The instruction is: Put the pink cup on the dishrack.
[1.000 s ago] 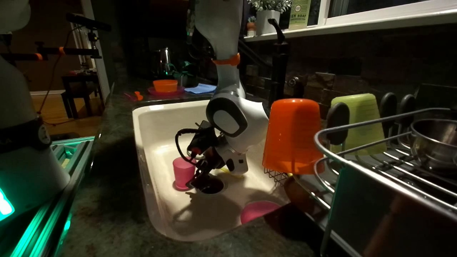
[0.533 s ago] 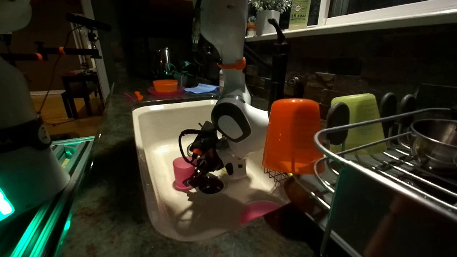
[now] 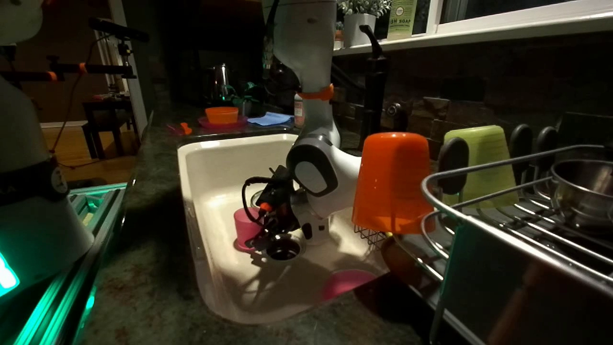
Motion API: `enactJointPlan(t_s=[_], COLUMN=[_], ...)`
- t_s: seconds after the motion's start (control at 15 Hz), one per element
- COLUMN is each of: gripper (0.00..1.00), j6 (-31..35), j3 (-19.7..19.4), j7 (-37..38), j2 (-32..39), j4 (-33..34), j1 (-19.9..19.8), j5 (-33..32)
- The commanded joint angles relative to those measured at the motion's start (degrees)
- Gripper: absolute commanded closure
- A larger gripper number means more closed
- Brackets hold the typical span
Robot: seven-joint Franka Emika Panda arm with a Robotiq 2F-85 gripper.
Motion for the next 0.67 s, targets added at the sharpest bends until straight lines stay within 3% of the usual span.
enactJointPlan(t_s=[0.0, 0.33, 0.6], gripper=[0.22, 0.19, 0.29], j6=[-2.03, -2.22, -2.30], j3=[-0.02, -0.08, -0.10], j7=[-0.58, -0.61, -0.62], j2=[2.07, 2.84, 3.00], j4=[2.28, 3.02, 3.14], j1=[-0.31, -0.24, -0.27], j5=[1.73, 2.15, 2.28])
